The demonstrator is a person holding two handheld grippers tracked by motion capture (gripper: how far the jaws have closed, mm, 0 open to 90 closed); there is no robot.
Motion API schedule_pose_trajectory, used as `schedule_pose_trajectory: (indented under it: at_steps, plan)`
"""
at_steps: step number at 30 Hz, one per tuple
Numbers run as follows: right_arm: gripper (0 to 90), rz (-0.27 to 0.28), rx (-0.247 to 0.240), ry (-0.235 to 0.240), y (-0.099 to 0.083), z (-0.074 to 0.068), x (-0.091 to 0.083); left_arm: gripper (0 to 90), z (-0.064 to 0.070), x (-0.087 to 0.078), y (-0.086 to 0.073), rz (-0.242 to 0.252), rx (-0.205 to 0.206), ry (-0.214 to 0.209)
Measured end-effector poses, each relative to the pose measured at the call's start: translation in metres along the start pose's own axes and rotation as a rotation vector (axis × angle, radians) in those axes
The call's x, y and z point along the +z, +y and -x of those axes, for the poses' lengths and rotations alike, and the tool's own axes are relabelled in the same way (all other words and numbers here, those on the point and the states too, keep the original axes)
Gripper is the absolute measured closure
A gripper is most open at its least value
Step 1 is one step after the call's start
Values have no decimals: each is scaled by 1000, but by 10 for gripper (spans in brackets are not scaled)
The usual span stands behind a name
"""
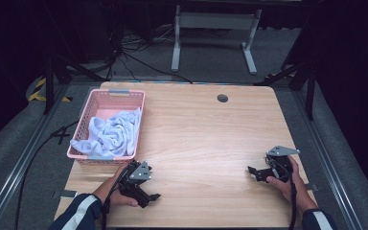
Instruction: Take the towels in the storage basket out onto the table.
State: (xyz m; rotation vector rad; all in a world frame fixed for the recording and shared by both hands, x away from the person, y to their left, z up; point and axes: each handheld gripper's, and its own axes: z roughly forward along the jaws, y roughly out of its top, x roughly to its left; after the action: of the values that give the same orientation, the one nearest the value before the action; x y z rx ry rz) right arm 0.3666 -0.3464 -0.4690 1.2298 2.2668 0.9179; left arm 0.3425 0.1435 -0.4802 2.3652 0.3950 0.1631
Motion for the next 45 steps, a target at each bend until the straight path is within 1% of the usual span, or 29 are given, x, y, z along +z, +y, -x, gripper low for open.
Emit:
schedule_pose_trajectory:
  at_steps: [4,6,7,8,9,11,12,13,14,15,16,17,18,19,21,23,27,29,32,34,35,37,38,39,40,41,42,43,45]
  plan:
    - [6,0,0,0,0,0,0,4,1,0,1,-6,-8,9]
    - [6,0,-1,0,0,0,0,9,2,0,2,-13,-26,13]
    - [6,0,0,-1,0,0,0,23,2,-2,3,-25,-30,19]
    - [6,0,0,-1,0,0,0,48,2,-3,4,-24,-37,24]
    - [6,0,0,1,0,0,0,96,1,-5,5,-31,-32,28]
    - [6,1,2,3,0,-1,-1,256,0,-10,7,-16,-38,12]
    - [6,1,0,5,-1,-1,-1,228,0,-13,7,9,-60,-2]
    - [6,1,0,5,-1,0,-1,143,1,-16,8,19,-51,-10]
    - [6,1,-1,6,-1,0,-1,208,3,-18,9,24,-32,1]
    - [6,1,-2,6,-1,0,-1,232,5,-19,11,24,-24,0]
    - [6,1,-3,7,-1,-1,-1,192,7,-21,12,28,-26,-7]
    - [6,2,-3,7,-1,-1,-1,187,9,-22,14,23,-10,5]
    - [6,2,-4,8,-1,-1,-1,214,10,-24,15,15,12,13]
    - [6,2,-5,9,-1,0,-1,215,11,-26,17,21,16,14]
    - [6,0,-15,13,-1,0,-1,207,12,-32,19,25,28,38]
    - [6,0,-16,14,-1,0,-1,203,11,-37,21,52,15,39]
    - [6,2,-16,18,-1,0,-1,198,8,-49,24,80,13,65]
    - [6,2,-16,19,-1,0,-1,198,8,-57,25,95,16,98]
    - [6,1,-15,21,-1,-1,-1,198,7,-71,24,114,18,121]
    - [7,2,-16,22,-1,-1,-1,196,5,-83,24,120,20,156]
    - [6,1,-16,22,-1,-1,-1,195,3,-90,23,138,16,175]
    - [6,0,-20,22,-1,0,-1,192,-2,-104,22,179,-20,217]
    - [6,1,-18,22,-1,-1,-1,185,-5,-110,21,186,-25,240]
    - [6,0,-19,22,-1,-1,-1,182,-5,-110,21,186,-25,240]
    - [6,1,-16,22,-1,-1,-1,182,-10,-118,18,213,-50,282]
    - [6,1,-17,22,-1,-1,-1,177,-12,-121,17,212,-53,297]
    - [6,0,-20,21,-1,0,-1,168,-15,-124,17,199,-64,316]
    - [6,1,-17,22,-1,-1,-1,166,-19,-126,16,198,-79,330]
    - [6,0,-18,22,-1,-1,-1,163,-27,-131,14,179,-90,356]
